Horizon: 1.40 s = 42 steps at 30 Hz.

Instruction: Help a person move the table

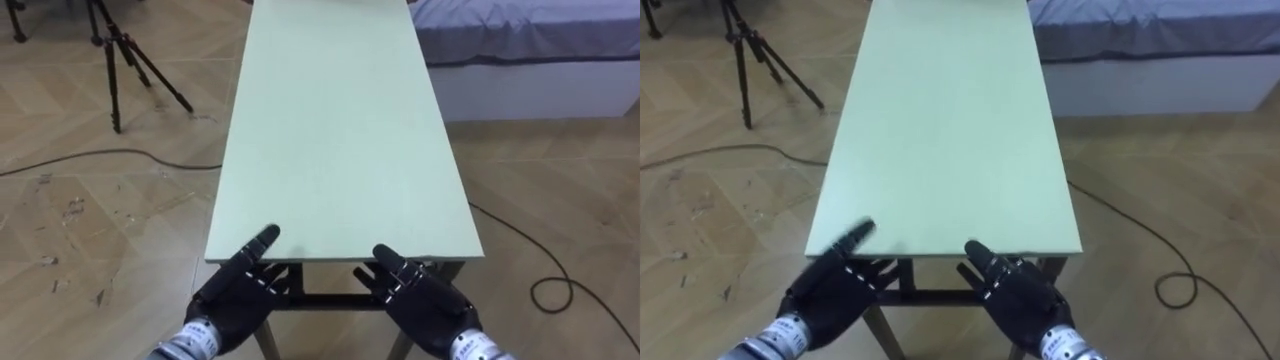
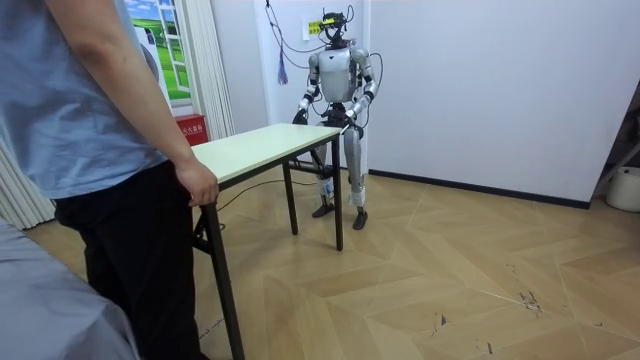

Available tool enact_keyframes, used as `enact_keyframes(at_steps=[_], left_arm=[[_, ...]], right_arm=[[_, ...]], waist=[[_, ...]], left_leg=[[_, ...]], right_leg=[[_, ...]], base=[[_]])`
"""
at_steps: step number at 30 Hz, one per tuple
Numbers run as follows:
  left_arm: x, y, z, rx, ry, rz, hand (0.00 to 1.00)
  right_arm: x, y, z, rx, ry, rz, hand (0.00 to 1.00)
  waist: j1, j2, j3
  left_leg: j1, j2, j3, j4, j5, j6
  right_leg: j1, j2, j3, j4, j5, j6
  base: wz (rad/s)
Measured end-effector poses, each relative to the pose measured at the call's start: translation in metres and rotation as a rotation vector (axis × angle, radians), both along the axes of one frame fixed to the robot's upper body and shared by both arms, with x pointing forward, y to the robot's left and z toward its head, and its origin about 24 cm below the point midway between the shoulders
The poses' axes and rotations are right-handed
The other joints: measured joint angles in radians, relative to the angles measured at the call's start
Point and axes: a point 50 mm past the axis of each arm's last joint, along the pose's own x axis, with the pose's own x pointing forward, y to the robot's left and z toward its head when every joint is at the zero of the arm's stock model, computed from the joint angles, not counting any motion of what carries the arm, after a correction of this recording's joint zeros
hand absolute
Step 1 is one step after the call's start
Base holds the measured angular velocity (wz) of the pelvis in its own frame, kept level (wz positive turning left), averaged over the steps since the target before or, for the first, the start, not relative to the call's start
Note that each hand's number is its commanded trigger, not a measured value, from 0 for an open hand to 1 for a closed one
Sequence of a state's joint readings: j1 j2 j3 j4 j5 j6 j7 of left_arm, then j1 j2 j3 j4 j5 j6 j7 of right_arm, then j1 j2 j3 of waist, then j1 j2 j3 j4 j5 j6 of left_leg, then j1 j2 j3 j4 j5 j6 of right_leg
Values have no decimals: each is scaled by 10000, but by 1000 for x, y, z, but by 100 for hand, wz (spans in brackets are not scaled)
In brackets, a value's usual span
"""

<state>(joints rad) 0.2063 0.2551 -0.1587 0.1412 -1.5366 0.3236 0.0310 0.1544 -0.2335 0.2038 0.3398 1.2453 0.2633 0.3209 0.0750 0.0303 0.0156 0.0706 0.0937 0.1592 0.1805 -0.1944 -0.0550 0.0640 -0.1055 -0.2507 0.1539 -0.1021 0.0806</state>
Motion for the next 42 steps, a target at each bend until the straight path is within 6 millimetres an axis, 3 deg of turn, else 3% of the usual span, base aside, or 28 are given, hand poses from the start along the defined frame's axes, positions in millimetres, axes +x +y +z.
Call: enact_keyframes(at_steps=[10,26,33,42], left_arm=[[2,0,5,461,59,-124,0],[3,0,7,314,233,36,0],[3,9,6,135,344,581,0],[2,10,3,-348,433,905,0]], right_arm=[[5,2,3,-98,-189,138,0],[5,1,3,-36,-301,119,0],[3,-9,2,381,-123,-1021,0],[2,-4,0,1237,213,-1579,0]], waist=[[-159,117,53],[-145,102,40],[-143,45,28],[-133,-15,-7]], left_leg=[[-225,-1,-88,155,1,1],[-232,3,-92,144,1,1],[-124,2,-22,150,4,2],[-50,-3,30,67,4,3]], right_leg=[[-135,0,-20,-4,21,-32],[-144,4,3,-3,22,-33],[-137,3,73,9,22,-35],[-121,7,117,23,29,-45]], base=[[1],[0],[-3],[0]])
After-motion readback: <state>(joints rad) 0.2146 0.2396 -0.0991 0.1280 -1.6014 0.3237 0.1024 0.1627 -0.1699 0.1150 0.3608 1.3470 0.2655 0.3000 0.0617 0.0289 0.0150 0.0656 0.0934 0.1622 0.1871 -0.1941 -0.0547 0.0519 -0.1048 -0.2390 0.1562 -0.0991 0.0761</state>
